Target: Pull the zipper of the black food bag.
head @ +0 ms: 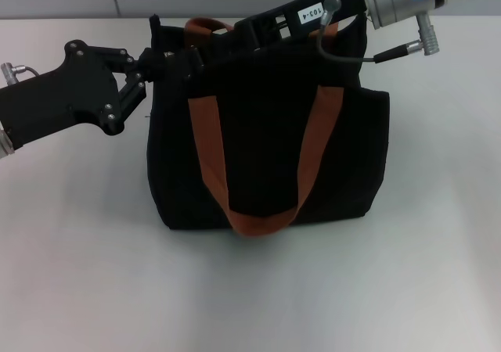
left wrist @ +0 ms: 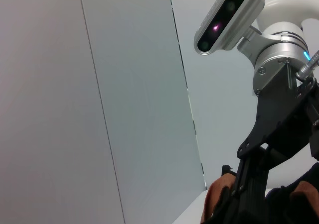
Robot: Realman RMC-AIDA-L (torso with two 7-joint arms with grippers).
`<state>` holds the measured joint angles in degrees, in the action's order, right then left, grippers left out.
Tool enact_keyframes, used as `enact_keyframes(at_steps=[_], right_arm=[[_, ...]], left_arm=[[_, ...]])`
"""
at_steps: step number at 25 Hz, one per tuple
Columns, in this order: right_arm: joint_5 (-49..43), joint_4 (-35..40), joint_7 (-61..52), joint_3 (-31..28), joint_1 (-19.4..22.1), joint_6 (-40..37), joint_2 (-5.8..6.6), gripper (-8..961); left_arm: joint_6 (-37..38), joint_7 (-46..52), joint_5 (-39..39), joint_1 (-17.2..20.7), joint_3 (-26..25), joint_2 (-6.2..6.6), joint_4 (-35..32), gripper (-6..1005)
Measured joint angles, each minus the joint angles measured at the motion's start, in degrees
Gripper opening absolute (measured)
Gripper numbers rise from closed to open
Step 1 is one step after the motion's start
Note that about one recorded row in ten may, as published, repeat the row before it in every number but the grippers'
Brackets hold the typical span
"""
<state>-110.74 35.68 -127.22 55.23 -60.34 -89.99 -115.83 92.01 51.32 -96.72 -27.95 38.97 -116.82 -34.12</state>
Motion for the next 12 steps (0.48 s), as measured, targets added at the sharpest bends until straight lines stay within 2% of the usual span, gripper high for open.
enact_keyframes(at_steps=[12], right_arm=[[-0.08,0.01,0.17,0.09,-0.04,0.71,-0.10,677]], left_arm=[[0.01,-0.10,0.02,0.17,-0.04,0.11,0.14,31]])
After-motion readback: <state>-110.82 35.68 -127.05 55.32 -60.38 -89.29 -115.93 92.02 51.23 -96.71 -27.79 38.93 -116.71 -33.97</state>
